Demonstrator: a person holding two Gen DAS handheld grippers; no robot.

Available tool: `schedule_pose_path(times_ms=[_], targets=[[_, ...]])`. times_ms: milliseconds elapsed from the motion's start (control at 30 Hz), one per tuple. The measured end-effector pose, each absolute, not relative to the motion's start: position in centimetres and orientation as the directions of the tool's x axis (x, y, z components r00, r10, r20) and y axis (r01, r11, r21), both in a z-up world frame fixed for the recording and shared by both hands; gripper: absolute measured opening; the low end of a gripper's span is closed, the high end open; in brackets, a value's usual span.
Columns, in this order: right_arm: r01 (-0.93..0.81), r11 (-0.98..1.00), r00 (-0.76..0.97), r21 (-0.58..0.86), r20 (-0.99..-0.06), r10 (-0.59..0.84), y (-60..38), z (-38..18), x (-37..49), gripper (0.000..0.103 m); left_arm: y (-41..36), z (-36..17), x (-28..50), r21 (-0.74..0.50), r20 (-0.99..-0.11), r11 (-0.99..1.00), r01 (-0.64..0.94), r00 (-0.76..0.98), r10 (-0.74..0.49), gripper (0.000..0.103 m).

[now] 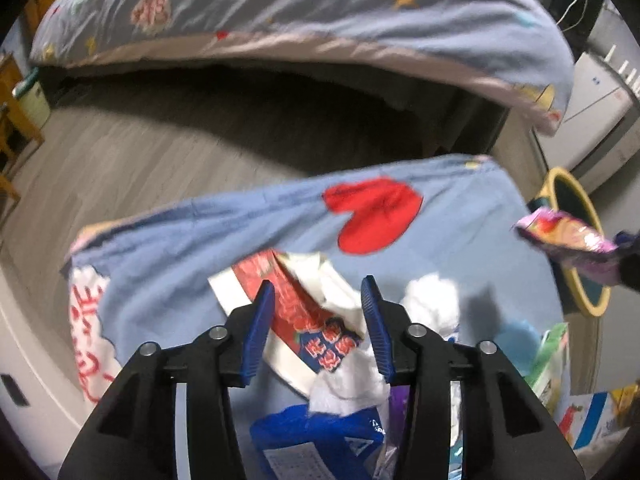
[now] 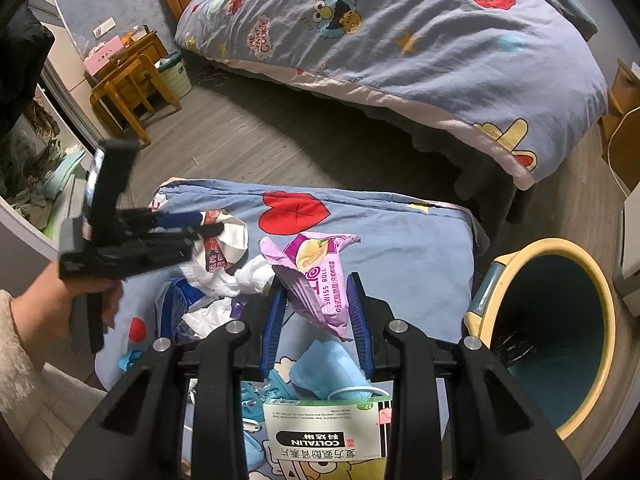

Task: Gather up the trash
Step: 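Grasp the red-white paper cup with the left tool while the right tool holds the wrapper, then carry the cup and wrapper over the bin and open both tools to drop them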

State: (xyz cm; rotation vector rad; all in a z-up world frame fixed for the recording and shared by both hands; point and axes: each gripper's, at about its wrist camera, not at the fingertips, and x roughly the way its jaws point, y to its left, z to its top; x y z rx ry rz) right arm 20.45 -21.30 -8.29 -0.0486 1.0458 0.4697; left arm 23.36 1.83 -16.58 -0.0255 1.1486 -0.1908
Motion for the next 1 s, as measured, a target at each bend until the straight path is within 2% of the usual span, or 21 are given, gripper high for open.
schedule_pose_path(times_ms=[100,167,200,233,400,633,1000], targets=[[-0.396,0.901,0.411,0.18,-0.843,0.349,-21.4,-8.3,20.5,0.03,1.7,-17.7,23.6,-0.13,-0.915,0.985,0.112,0.37,-0.163,0.045],[-0.395,0.901,0.411,0.18,-0.843,0.348,-21.4,-8.3,20.5,0.03,1.7,-17.8,23.9,-0.133,-0.911,0.986,0.095,0.381,-0.16,0.039],[-0.396,0.9,0.411,0.181,-0.842,0.35,-21.5,-8.2,20.5,0.031,1.7,-17.8,23.9,-0.142,-0.909,0.985,0.095,0.38,-0.168,0.024],[-0.396,0.9,0.411,0.181,-0.842,0.35,-21.5,-8.2,20.5,0.03,1.6,-17.8,24.0,-0.151,-0.909,0.984,0.097,0.377,-0.176,0.013],[-0.387,0.904,0.426,0.182,-0.834,0.35,-22.4,-7.7,20.2,0.03,-0.1,-16.6,23.5,-0.122,-0.901,0.98,0.157,0.396,-0.176,0.012],[-0.342,0.924,0.484,0.173,-0.81,0.331,-24.6,-5.8,19.6,0.03,-3.0,-11.1,22.0,-0.018,-0.826,0.963,0.267,0.539,-0.165,0.012],[-0.137,0.973,0.61,0.186,-0.758,0.23,-34.1,-2.8,17.9,0.031,-13.6,-6.8,18.3,0.027,-0.749,0.878,0.478,0.592,-0.299,0.012]])
